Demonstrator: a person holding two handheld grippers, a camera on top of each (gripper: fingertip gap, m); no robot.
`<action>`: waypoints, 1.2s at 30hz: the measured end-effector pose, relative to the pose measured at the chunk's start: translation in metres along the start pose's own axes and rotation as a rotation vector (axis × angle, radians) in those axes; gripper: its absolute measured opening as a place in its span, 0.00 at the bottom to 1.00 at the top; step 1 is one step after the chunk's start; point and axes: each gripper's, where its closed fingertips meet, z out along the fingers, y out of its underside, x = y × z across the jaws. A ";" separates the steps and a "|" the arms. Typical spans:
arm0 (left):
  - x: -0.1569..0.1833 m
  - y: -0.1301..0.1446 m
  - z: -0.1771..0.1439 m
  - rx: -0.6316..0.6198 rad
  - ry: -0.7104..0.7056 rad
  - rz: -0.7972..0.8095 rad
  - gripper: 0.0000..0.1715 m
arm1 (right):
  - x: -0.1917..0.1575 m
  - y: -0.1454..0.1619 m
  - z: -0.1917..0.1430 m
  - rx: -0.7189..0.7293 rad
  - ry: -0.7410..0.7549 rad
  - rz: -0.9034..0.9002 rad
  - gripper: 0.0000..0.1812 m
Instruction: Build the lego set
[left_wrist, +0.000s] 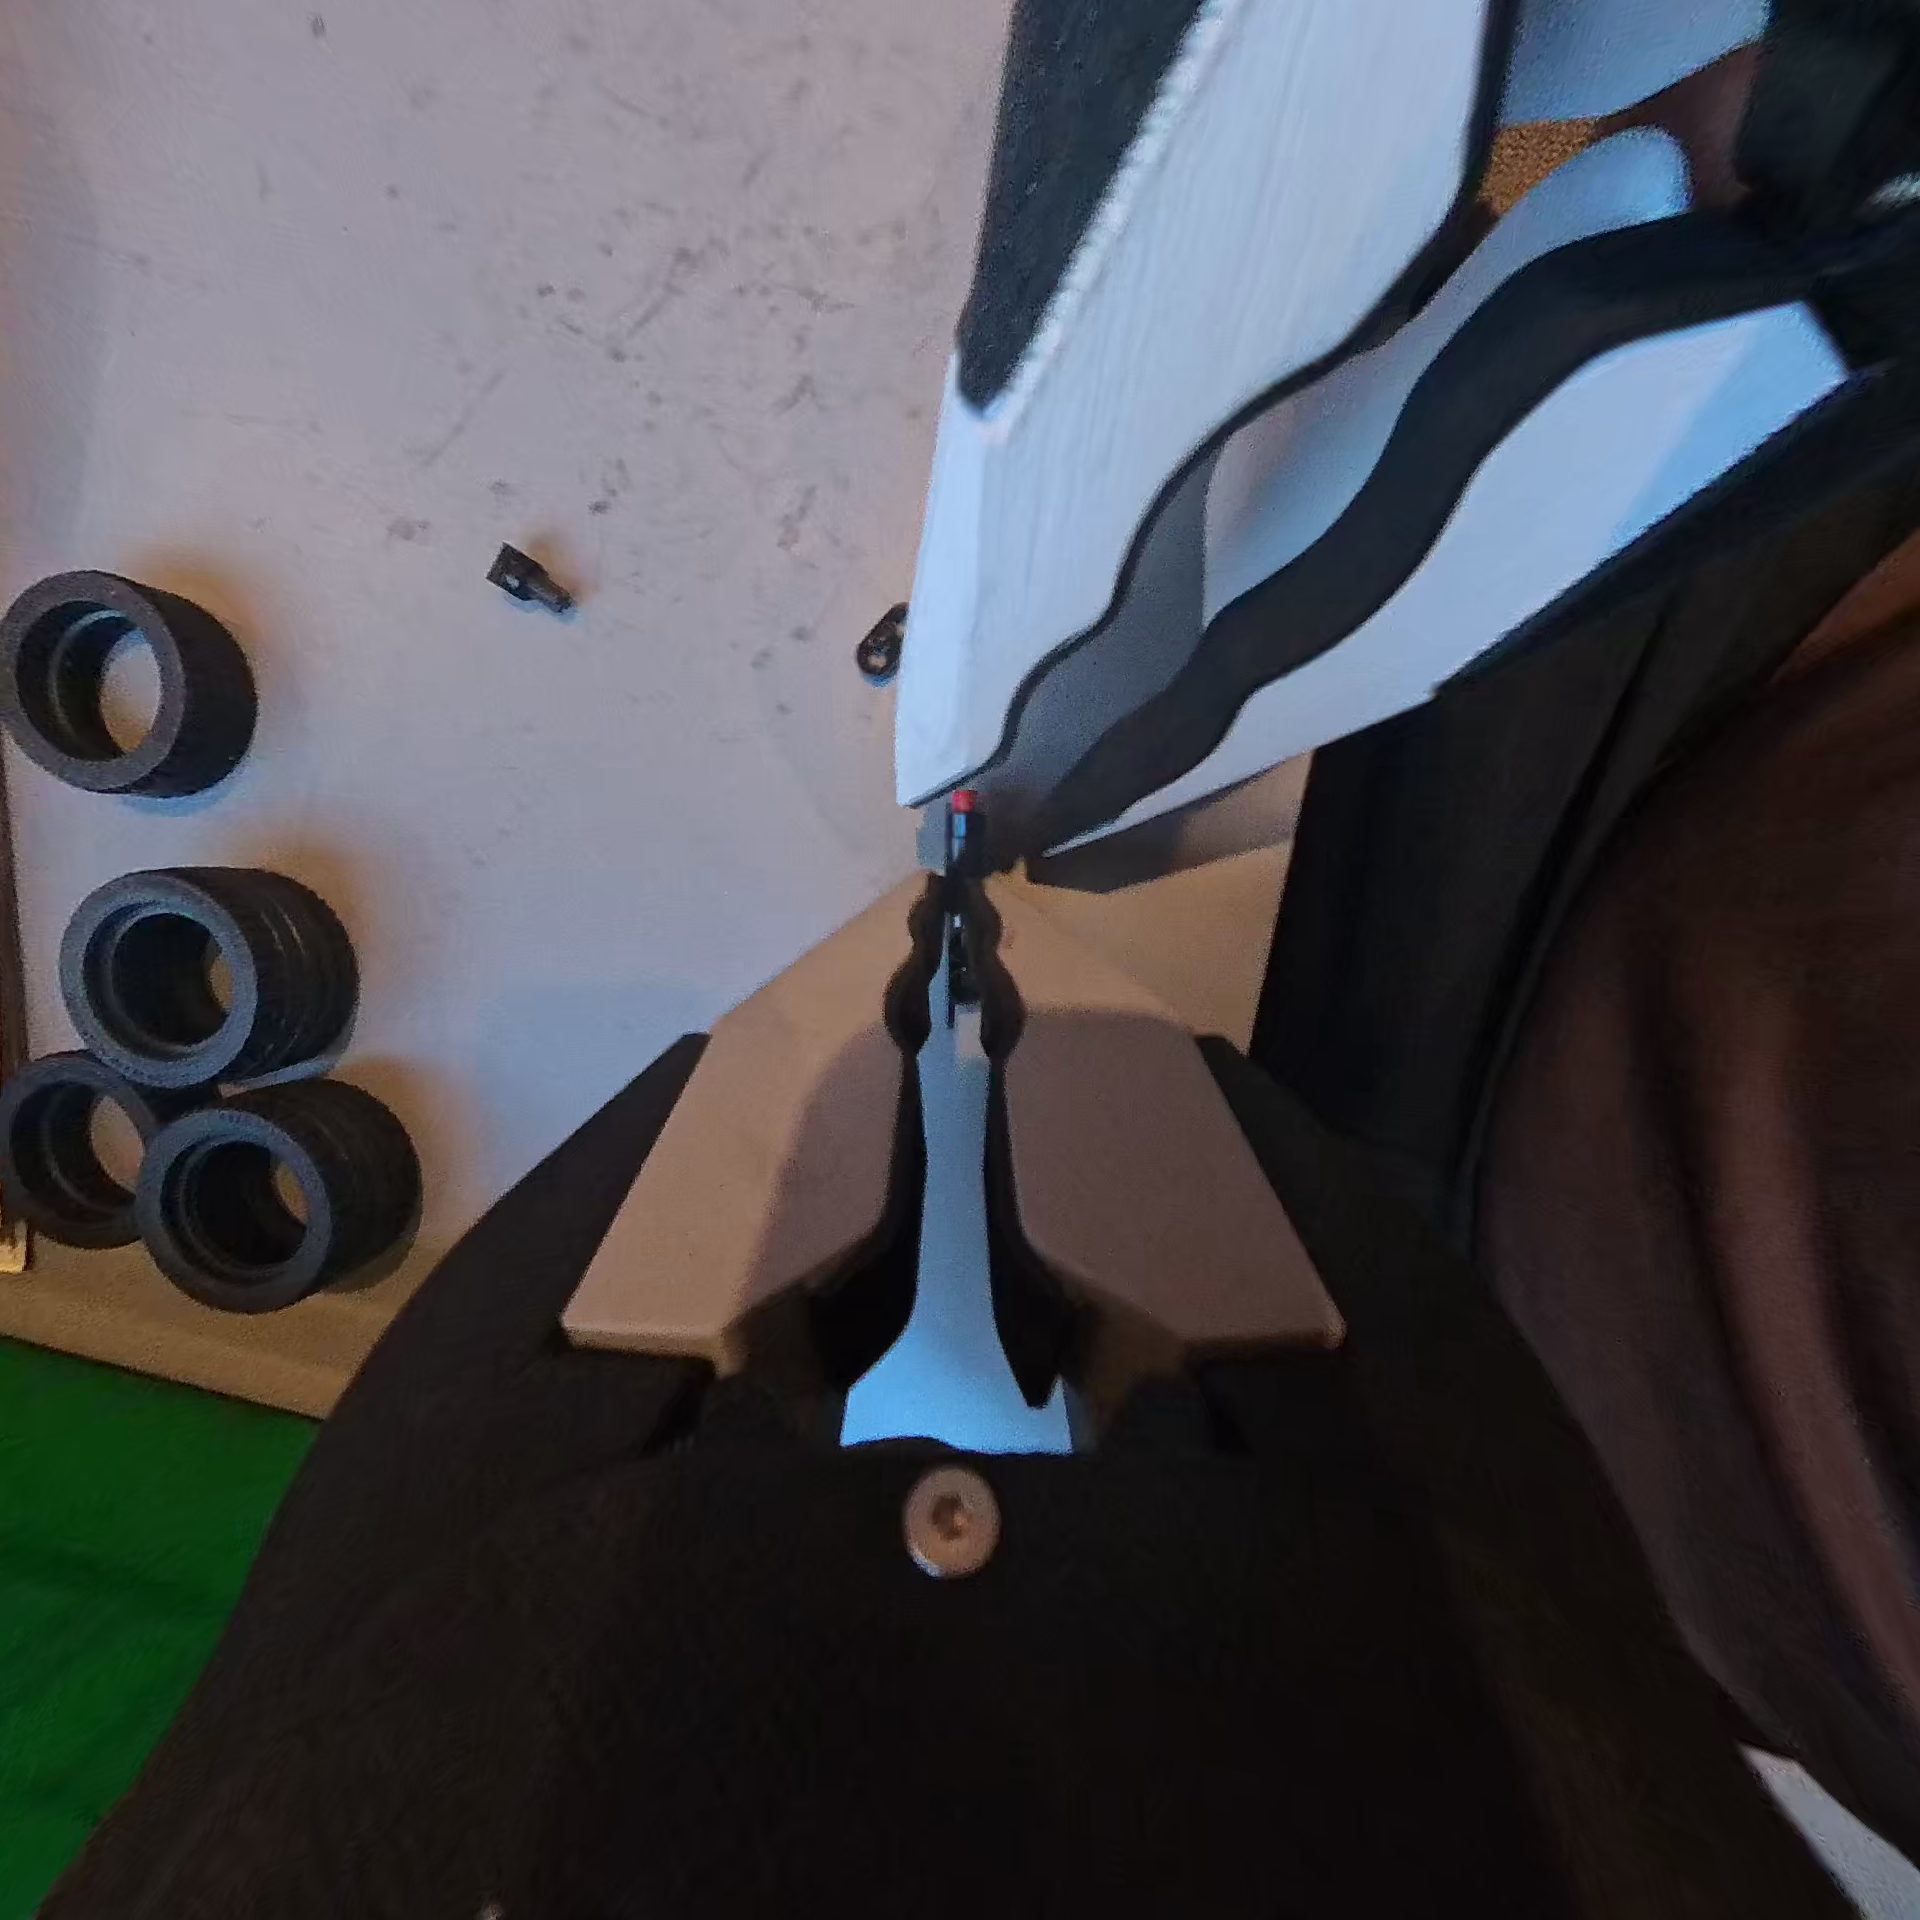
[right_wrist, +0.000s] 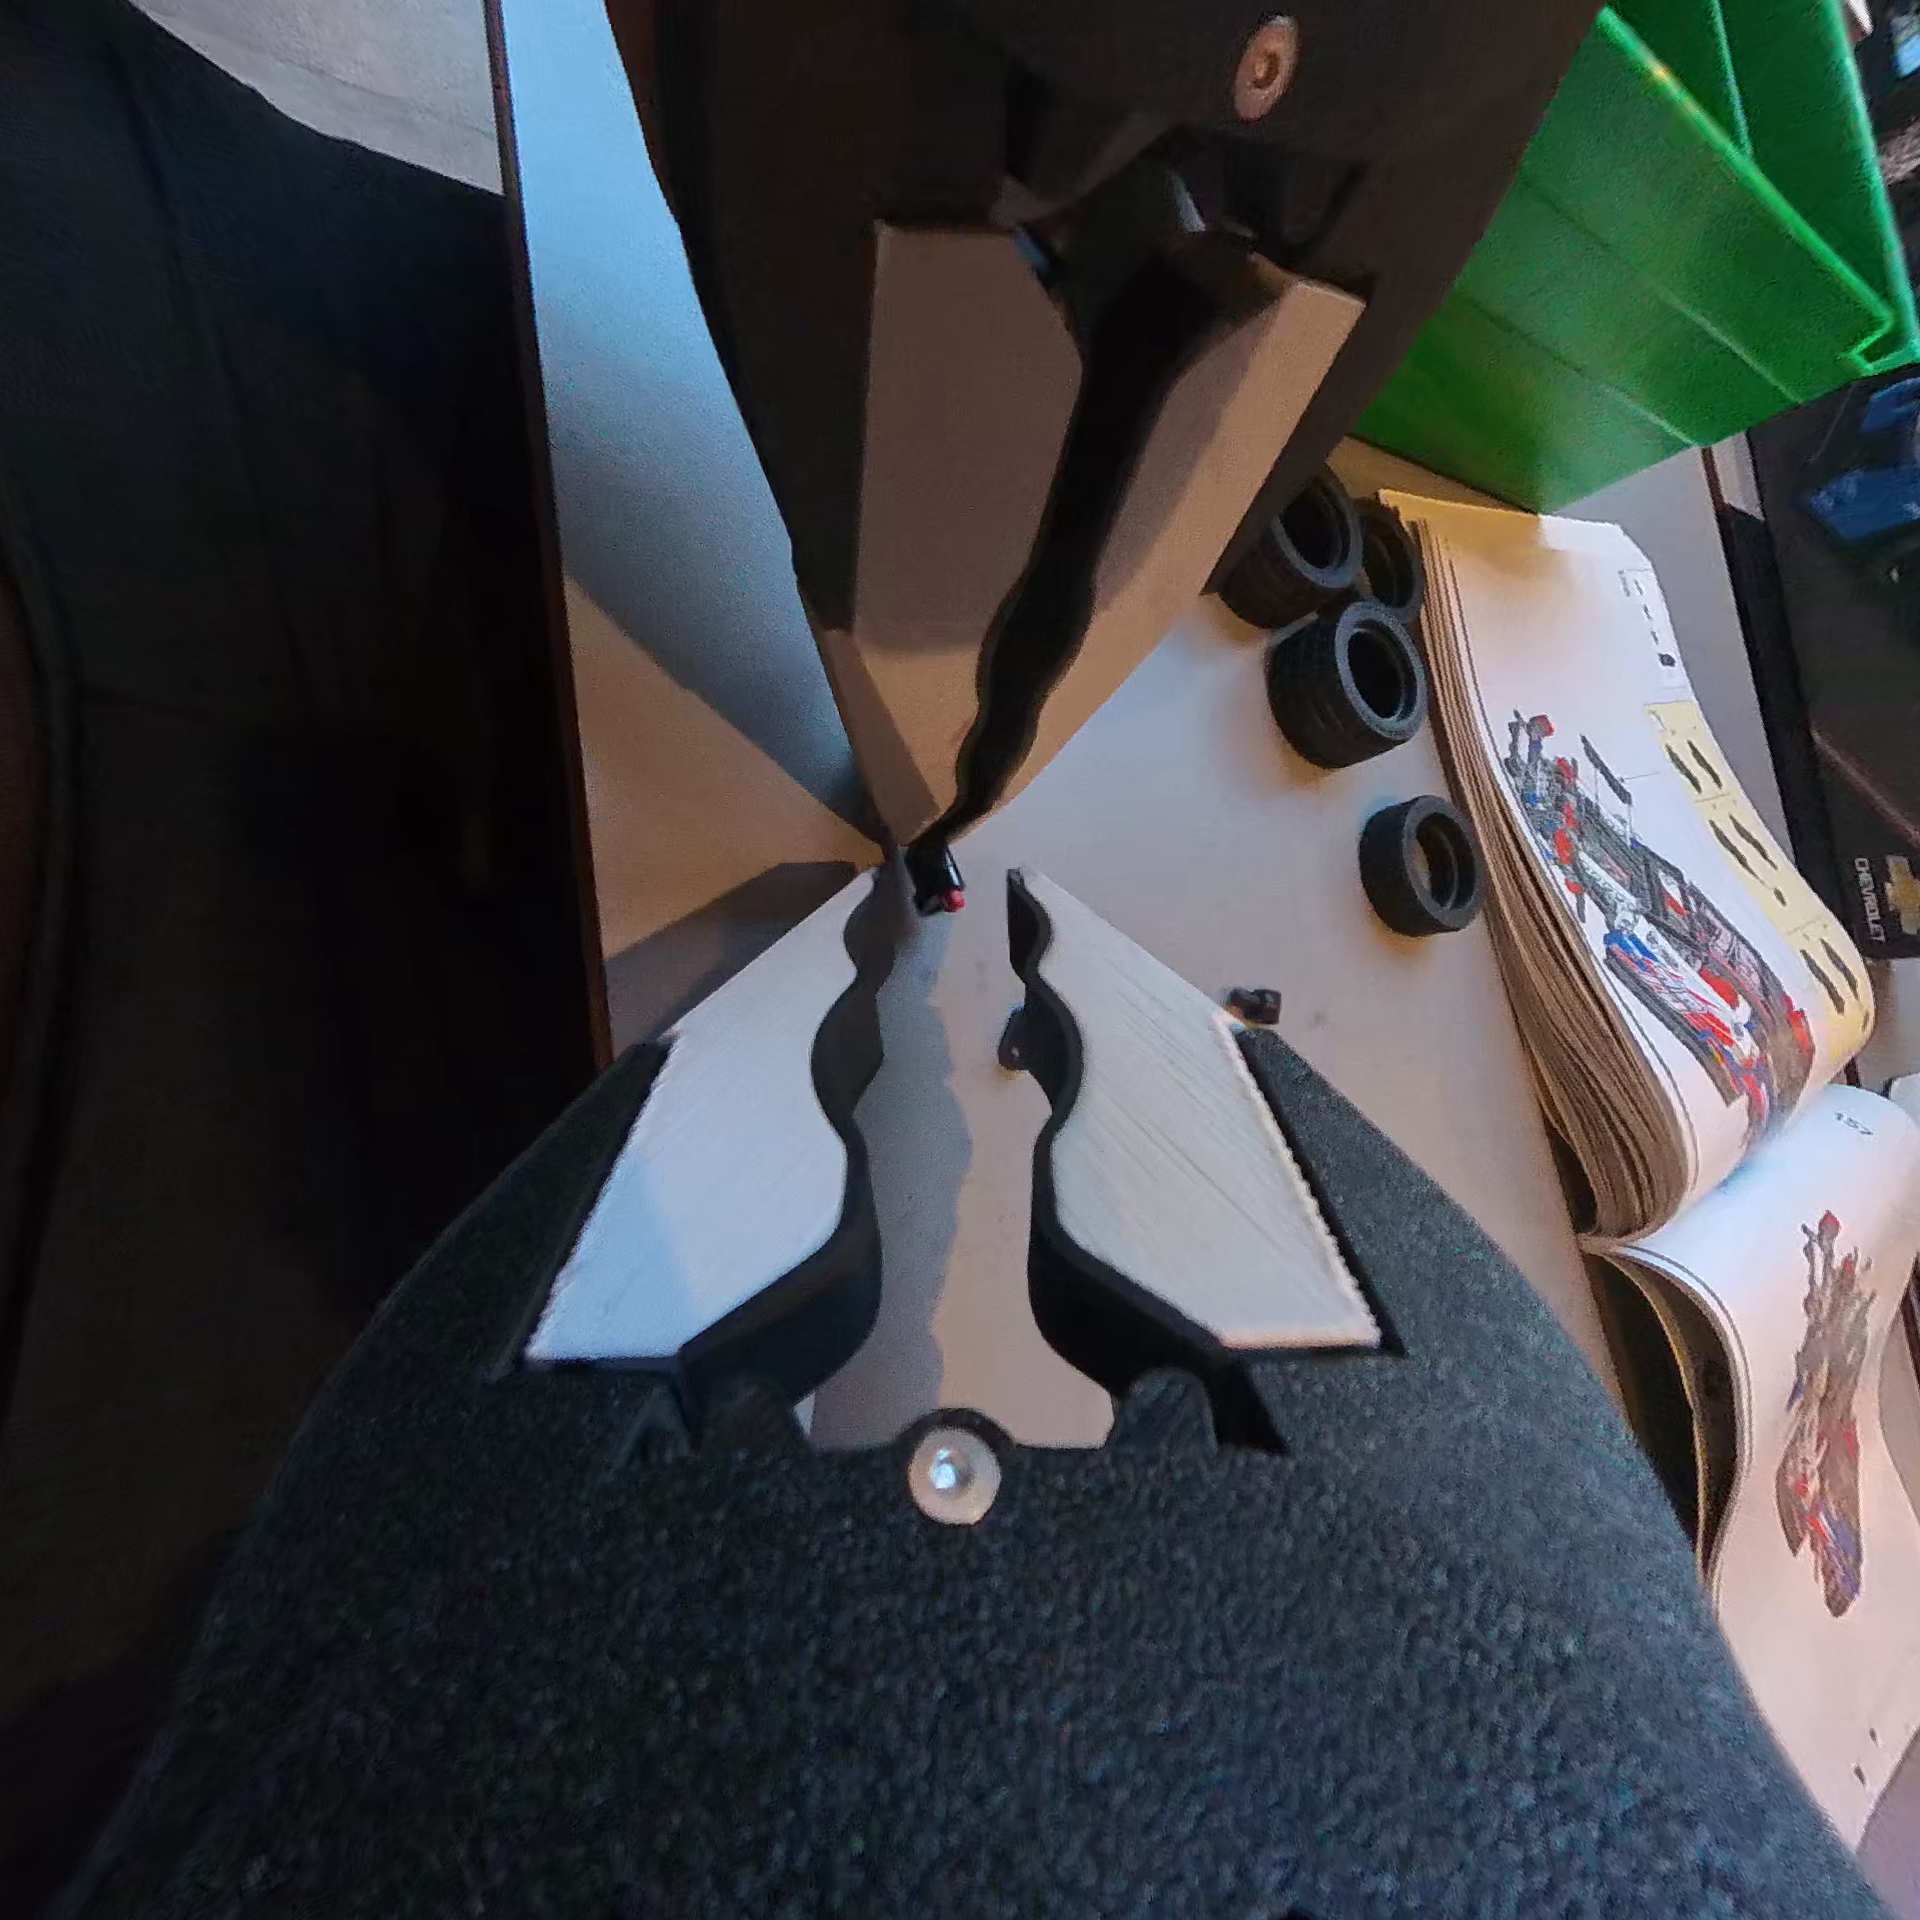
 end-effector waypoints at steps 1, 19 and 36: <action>0.002 0.000 0.000 -0.005 0.005 0.008 0.00 | -0.001 0.001 0.002 -0.003 0.001 -0.008 0.11; -0.022 -0.025 -0.043 0.269 -0.184 -0.053 0.15 | 0.026 -0.016 -0.017 0.253 -0.088 0.372 0.05; -0.028 -0.048 -0.054 0.485 0.021 -0.172 0.12 | 0.062 -0.016 -0.044 0.509 -0.199 0.756 0.05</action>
